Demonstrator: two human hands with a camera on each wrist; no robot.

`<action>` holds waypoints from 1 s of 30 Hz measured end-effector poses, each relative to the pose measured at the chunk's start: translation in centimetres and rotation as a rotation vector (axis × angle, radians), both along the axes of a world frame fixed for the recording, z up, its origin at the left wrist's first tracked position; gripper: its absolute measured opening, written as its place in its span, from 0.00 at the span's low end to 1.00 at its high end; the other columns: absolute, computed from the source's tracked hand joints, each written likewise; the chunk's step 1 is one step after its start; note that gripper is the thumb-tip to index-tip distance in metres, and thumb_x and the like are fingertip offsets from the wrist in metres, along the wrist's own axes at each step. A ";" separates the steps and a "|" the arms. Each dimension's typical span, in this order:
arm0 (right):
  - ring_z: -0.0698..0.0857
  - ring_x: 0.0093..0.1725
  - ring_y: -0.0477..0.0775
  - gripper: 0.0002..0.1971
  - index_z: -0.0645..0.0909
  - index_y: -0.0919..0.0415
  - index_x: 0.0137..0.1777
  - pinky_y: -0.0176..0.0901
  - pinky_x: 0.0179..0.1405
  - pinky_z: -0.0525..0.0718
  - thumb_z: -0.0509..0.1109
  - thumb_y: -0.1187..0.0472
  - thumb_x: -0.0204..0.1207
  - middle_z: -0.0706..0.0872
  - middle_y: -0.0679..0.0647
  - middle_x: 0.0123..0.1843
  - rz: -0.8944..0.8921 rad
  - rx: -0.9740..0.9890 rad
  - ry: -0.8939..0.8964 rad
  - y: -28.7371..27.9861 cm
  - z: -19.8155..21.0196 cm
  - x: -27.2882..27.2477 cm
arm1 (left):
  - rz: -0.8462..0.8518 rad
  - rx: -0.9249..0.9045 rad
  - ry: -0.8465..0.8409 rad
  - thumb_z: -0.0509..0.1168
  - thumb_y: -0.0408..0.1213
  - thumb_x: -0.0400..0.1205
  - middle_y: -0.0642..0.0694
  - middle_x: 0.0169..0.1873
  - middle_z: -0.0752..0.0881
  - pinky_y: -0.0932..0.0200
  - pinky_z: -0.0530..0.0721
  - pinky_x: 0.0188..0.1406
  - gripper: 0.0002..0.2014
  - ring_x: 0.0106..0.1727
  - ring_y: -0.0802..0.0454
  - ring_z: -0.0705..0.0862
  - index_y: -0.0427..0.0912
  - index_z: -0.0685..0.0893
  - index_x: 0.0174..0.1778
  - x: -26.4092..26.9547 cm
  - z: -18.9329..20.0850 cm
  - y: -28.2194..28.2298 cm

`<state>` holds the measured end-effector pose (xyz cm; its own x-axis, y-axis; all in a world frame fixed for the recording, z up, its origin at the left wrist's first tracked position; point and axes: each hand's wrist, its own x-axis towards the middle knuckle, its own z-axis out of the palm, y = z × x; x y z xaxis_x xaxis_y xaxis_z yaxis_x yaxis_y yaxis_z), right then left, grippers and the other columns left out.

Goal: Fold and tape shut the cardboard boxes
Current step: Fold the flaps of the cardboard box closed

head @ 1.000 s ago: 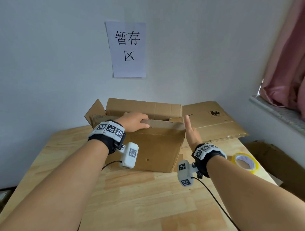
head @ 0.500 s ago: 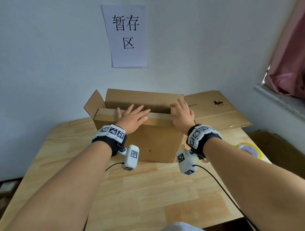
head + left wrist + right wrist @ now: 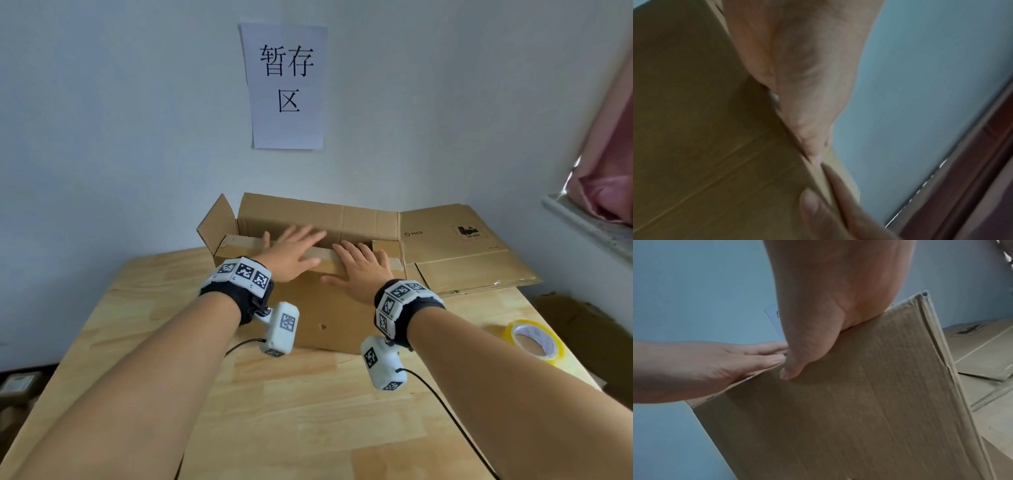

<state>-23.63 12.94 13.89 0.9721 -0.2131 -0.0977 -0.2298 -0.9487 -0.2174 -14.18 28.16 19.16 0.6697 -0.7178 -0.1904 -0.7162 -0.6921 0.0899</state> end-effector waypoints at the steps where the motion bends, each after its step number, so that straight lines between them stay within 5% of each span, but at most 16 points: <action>1: 0.46 0.84 0.54 0.40 0.43 0.46 0.84 0.63 0.80 0.43 0.48 0.28 0.76 0.46 0.45 0.85 0.000 -0.002 -0.003 0.0 0.0 0.0 | 0.023 -0.074 -0.108 0.50 0.53 0.87 0.54 0.83 0.38 0.30 0.33 0.77 0.30 0.84 0.47 0.37 0.62 0.43 0.83 0.7 0.7 0.7; 4: 0.47 0.84 0.53 0.40 0.44 0.45 0.83 0.62 0.80 0.43 0.47 0.28 0.76 0.48 0.45 0.85 -0.006 -0.003 -0.019 -0.1 -0.2 0.0 | 0.305 -0.443 -0.506 0.54 0.40 0.86 0.46 0.84 0.41 0.38 0.35 0.78 0.33 0.84 0.46 0.40 0.51 0.46 0.84 3.0 2.3 3.7; 6: 0.47 0.83 0.53 0.39 0.44 0.45 0.83 0.62 0.80 0.44 0.48 0.28 0.76 0.49 0.44 0.85 -0.011 -0.008 -0.027 -0.1 -0.2 0.1 | 0.577 -0.614 -0.416 0.54 0.34 0.85 0.37 0.84 0.46 0.41 0.44 0.80 0.32 0.84 0.40 0.48 0.43 0.48 0.84 3.7 2.7 5.4; 8: 0.48 0.83 0.53 0.39 0.45 0.45 0.83 0.61 0.80 0.44 0.48 0.29 0.77 0.50 0.44 0.85 -0.013 -0.008 -0.025 0.0 -0.1 0.1 | 0.746 -0.675 -0.175 0.53 0.33 0.86 0.33 0.79 0.62 0.40 0.63 0.76 0.29 0.78 0.33 0.65 0.41 0.52 0.84 3.8 2.8 6.1; 12: 0.50 0.83 0.52 0.39 0.45 0.45 0.83 0.60 0.79 0.45 0.49 0.29 0.77 0.51 0.44 0.84 -0.021 -0.008 -0.024 0.1 -0.1 0.2 | 0.587 -0.677 -0.221 0.52 0.28 0.84 0.30 0.58 0.84 0.41 0.80 0.55 0.18 0.58 0.30 0.81 0.34 0.77 0.68 3.5 2.3 5.6; 16: 0.52 0.83 0.51 0.39 0.46 0.45 0.83 0.58 0.79 0.47 0.50 0.29 0.76 0.52 0.44 0.84 -0.027 -0.019 -0.025 -0.1 0.0 0.5 | 0.484 -0.604 -0.154 0.54 0.31 0.85 0.36 0.63 0.83 0.46 0.78 0.62 0.19 0.64 0.36 0.80 0.38 0.76 0.72 3.5 0.4 4.6; 18: 0.52 0.82 0.51 0.39 0.47 0.45 0.83 0.57 0.78 0.48 0.49 0.28 0.76 0.53 0.44 0.84 -0.028 -0.027 -0.029 -0.1 0.0 0.5 | 0.434 -0.577 -0.191 0.53 0.32 0.86 0.37 0.57 0.86 0.46 0.80 0.57 0.19 0.57 0.38 0.83 0.42 0.76 0.73 3.4 -0.8 4.5; 20: 0.52 0.82 0.51 0.39 0.48 0.45 0.83 0.57 0.78 0.48 0.49 0.28 0.76 0.53 0.44 0.84 -0.027 -0.031 -0.033 -0.1 -0.1 0.5 | 0.402 -0.521 -0.247 0.51 0.33 0.86 0.39 0.51 0.88 0.43 0.75 0.67 0.21 0.54 0.41 0.84 0.46 0.72 0.76 3.3 -1.9 4.7; 23: 0.53 0.82 0.51 0.39 0.48 0.45 0.83 0.57 0.78 0.47 0.49 0.28 0.76 0.53 0.45 0.84 -0.031 -0.030 -0.030 -0.1 0.0 0.5 | 0.341 -0.356 -0.353 0.48 0.37 0.88 0.44 0.69 0.80 0.39 0.48 0.81 0.22 0.74 0.49 0.74 0.47 0.68 0.79 3.3 -3.2 5.1; 25: 0.52 0.82 0.51 0.39 0.48 0.46 0.83 0.57 0.78 0.47 0.48 0.29 0.77 0.53 0.45 0.84 -0.030 -0.029 -0.023 0.1 0.2 0.5 | 0.338 -0.291 -0.337 0.46 0.39 0.89 0.51 0.79 0.69 0.34 0.43 0.80 0.21 0.80 0.54 0.64 0.49 0.68 0.79 3.7 -3.1 5.2; 30: 0.41 0.84 0.58 0.38 0.49 0.44 0.83 0.64 0.79 0.44 0.52 0.30 0.76 0.43 0.46 0.85 0.000 0.148 0.040 0.7 1.9 2.0 | 0.466 -0.199 -0.137 0.45 0.42 0.88 0.55 0.81 0.62 0.24 0.56 0.74 0.22 0.80 0.49 0.65 0.55 0.66 0.80 4.6 -4.5 6.8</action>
